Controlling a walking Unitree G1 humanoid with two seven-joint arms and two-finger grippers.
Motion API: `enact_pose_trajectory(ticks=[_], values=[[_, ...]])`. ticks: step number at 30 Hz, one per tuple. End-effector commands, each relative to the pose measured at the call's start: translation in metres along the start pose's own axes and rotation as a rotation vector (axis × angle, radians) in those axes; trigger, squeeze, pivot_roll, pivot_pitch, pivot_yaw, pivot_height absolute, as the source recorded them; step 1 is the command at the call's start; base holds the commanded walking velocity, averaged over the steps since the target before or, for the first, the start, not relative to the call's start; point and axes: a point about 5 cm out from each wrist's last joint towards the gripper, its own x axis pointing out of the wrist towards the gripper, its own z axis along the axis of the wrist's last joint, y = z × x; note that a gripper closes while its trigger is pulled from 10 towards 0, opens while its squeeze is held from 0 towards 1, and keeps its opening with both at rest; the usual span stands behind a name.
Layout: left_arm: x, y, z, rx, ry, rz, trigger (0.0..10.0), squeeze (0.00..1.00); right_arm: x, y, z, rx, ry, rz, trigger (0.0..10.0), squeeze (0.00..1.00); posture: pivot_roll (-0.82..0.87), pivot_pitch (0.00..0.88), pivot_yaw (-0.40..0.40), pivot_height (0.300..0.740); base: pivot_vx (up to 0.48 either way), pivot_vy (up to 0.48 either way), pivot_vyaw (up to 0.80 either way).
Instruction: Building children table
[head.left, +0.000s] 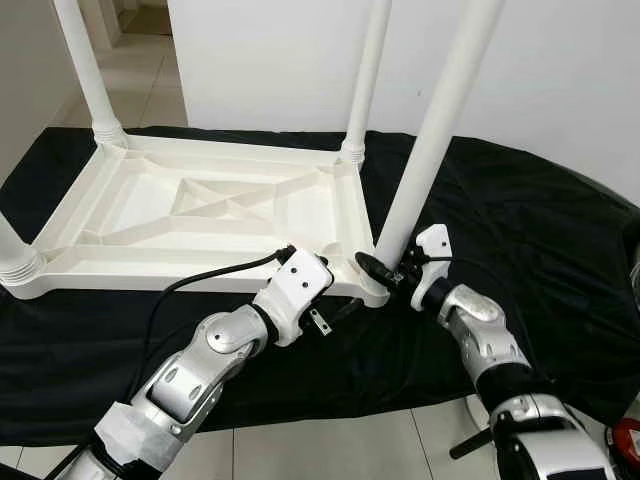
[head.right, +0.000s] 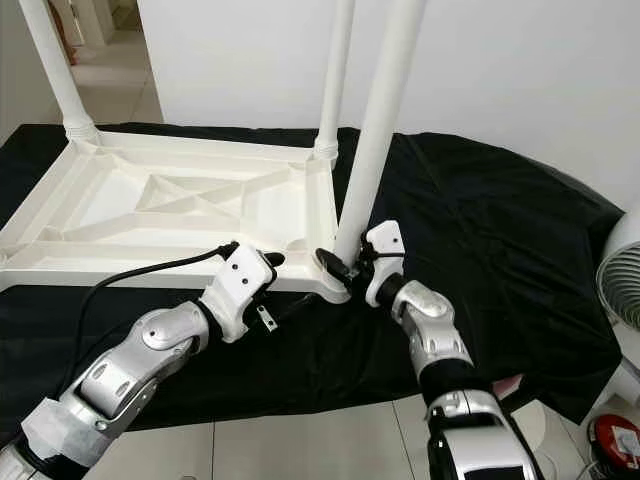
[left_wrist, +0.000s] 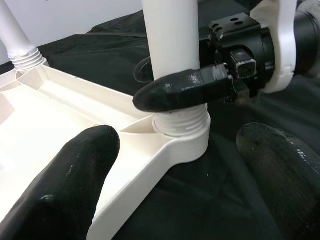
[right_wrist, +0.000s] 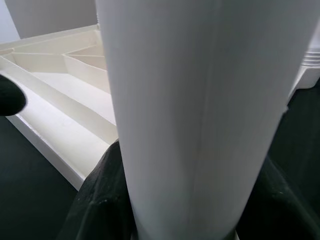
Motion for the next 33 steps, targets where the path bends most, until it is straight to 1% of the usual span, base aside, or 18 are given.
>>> enact_pose_trajectory(ticks=[1,2,7,10,13,15,16,17,18,20,21,22,25,29,30,31,32,33], values=[[0.000,-0.012,0.000,0.001,0.006,-0.171,10.0,0.00,0.000,0.009,-0.011,0.042,0.036,0.031,0.9,0.00,0.08,0.043,-0.061,0.740,0.000,0.000,0.00],[-0.001,-0.010,-0.003,0.000,0.014,-0.167,10.0,0.00,0.002,0.013,-0.011,0.066,0.023,-0.040,10.0,0.00,0.07,0.040,-0.068,0.740,0.000,0.000,0.00],[-0.002,-0.006,-0.006,0.003,0.022,-0.154,10.0,0.00,0.006,0.016,-0.010,0.064,0.034,-0.112,10.0,0.00,0.07,0.039,-0.069,0.740,0.000,0.000,0.00],[-0.003,0.002,-0.011,0.011,0.041,-0.132,10.0,0.00,0.007,0.027,-0.008,0.076,0.023,-0.186,10.0,0.00,0.06,0.037,-0.075,0.740,0.000,0.000,0.00],[-0.004,0.004,-0.013,0.014,0.048,-0.127,10.0,0.00,0.006,0.029,-0.008,0.082,0.021,-0.213,10.0,0.00,0.06,0.037,-0.075,0.740,0.000,0.000,0.00],[-0.006,0.009,-0.015,0.019,0.060,-0.114,10.0,0.00,0.004,0.033,-0.007,0.107,0.018,-0.300,10.0,0.00,0.06,0.034,-0.077,0.740,0.000,0.000,0.00],[-0.006,0.009,-0.015,0.019,0.060,-0.114,10.0,0.00,0.004,0.033,-0.007,0.107,0.018,-0.300,10.0,0.00,0.06,0.034,-0.077,0.740,0.000,0.000,0.00],[-0.006,0.013,-0.017,0.022,0.066,-0.105,10.0,0.00,0.003,0.036,-0.007,0.126,0.012,-0.361,10.0,0.00,0.05,0.031,-0.076,0.740,0.000,0.000,0.00],[-0.006,0.013,-0.017,0.022,0.066,-0.105,10.0,0.00,0.003,0.036,-0.007,0.126,0.012,-0.361,10.0,0.00,0.05,0.031,-0.076,0.740,0.000,0.000,0.00],[-0.007,0.017,-0.018,0.025,0.073,-0.096,10.0,0.00,0.001,0.043,-0.008,0.155,0.009,-0.486,10.0,0.00,0.05,0.031,-0.076,0.740,0.000,0.000,0.00],[-0.007,0.017,-0.018,0.025,0.073,-0.096,10.0,0.00,0.001,0.043,-0.008,0.155,0.009,-0.486,10.0,0.00,0.05,0.031,-0.076,0.740,0.000,0.000,0.00],[-0.007,0.018,-0.018,0.027,0.073,-0.095,10.0,0.00,0.001,0.046,-0.008,0.147,0.019,-0.531,10.0,0.00,0.04,0.023,-0.073,0.740,0.000,0.000,0.00],[-0.006,0.019,-0.018,0.029,0.073,-0.095,10.0,0.00,0.002,0.050,-0.008,0.147,0.024,-0.570,10.0,0.00,0.04,0.021,-0.073,0.740,0.000,0.000,0.00],[-0.005,0.023,-0.017,0.039,0.064,-0.096,10.0,0.00,0.005,0.057,-0.004,0.168,0.018,-0.573,10.0,0.00,0.04,0.010,-0.073,0.740,0.000,0.000,0.00],[-0.004,0.024,-0.017,0.039,0.063,-0.096,10.0,0.00,0.005,0.057,-0.002,0.177,0.010,-0.566,10.0,0.31,0.04,0.006,-0.072,0.740,0.000,0.000,0.00],[-0.004,0.024,-0.017,0.039,0.063,-0.096,10.0,0.00,0.005,0.057,-0.002,0.177,0.010,-0.566,10.0,0.31,0.04,0.006,-0.072,0.740,0.000,0.000,0.00],[-0.004,0.025,-0.017,0.039,0.061,-0.096,10.0,0.00,0.004,0.056,-0.001,0.169,0.004,-0.562,10.0,1.00,0.04,0.004,-0.072,0.740,0.000,0.000,0.00],[-0.004,0.025,-0.017,0.038,0.061,-0.095,10.0,0.00,0.003,0.055,0.001,0.163,-0.008,-0.556,10.0,1.00,0.04,0.004,-0.072,0.740,0.000,0.000,0.00]])
